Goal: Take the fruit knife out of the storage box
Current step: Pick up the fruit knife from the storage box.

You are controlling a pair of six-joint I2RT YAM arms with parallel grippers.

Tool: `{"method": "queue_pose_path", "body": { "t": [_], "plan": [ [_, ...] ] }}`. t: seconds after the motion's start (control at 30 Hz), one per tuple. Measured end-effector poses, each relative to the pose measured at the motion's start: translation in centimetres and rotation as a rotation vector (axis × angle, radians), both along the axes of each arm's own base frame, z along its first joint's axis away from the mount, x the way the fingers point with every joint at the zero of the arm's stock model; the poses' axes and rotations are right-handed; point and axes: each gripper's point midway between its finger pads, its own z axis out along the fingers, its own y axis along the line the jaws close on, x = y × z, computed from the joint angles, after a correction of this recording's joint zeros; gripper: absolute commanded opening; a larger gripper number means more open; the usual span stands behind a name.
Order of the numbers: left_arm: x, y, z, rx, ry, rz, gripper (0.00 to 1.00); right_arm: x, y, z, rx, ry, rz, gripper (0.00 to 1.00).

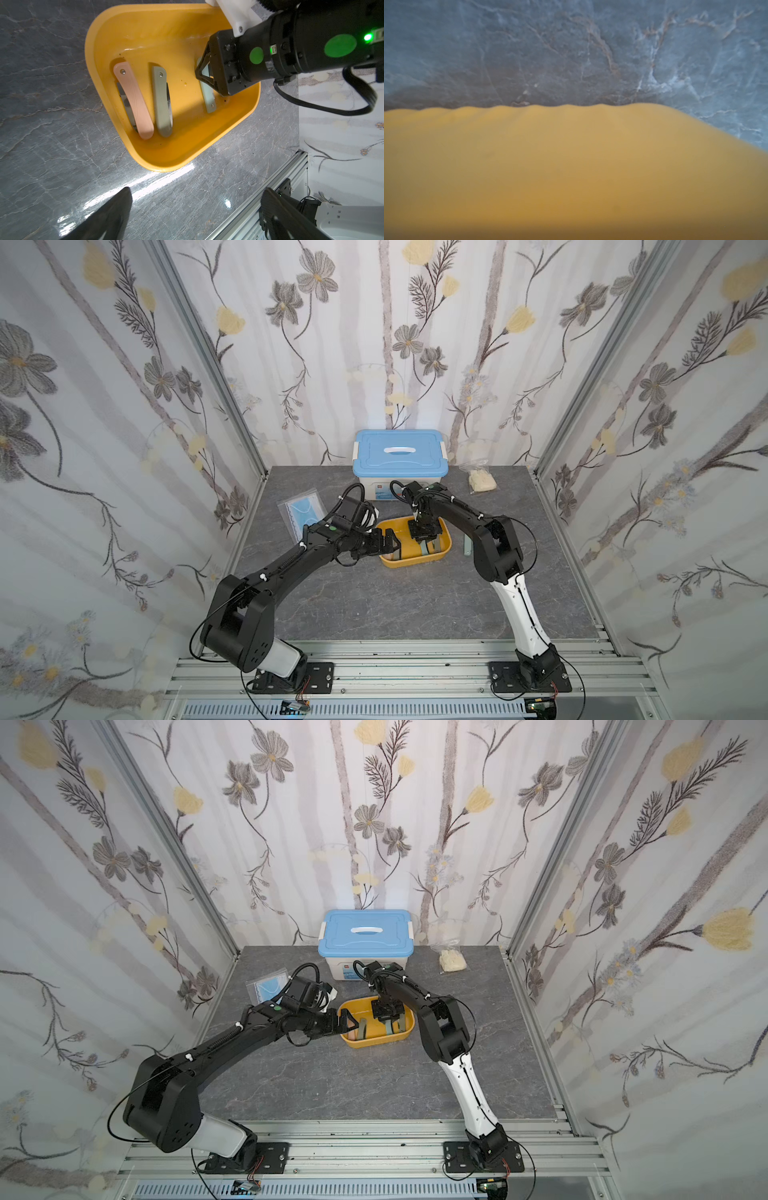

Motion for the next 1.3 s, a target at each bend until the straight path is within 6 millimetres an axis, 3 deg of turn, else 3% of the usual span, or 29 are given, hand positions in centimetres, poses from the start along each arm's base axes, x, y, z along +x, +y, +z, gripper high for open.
{"method": "queue_pose_path", "body": {
  "t": [0.4, 0.83, 1.3],
  "plan": [
    [0.0, 0.0, 0.0, -0.002, 0.000, 0.002, 1.00, -0.2, -0.5, 0.6, 0.008, 0.014, -0.009, 0.22],
    [0.7, -0.4, 0.6, -0.008, -0.011, 0.002, 1.00, 0.6, -0.5, 2.5, 0.036, -0.026, -0.014, 0.22],
    [2.6, -1.5, 2.0, -0.025, -0.036, -0.001, 1.00, 2.4, -1.3, 7.6, 0.083, -0.116, -0.022, 0.22]
  ]
}}
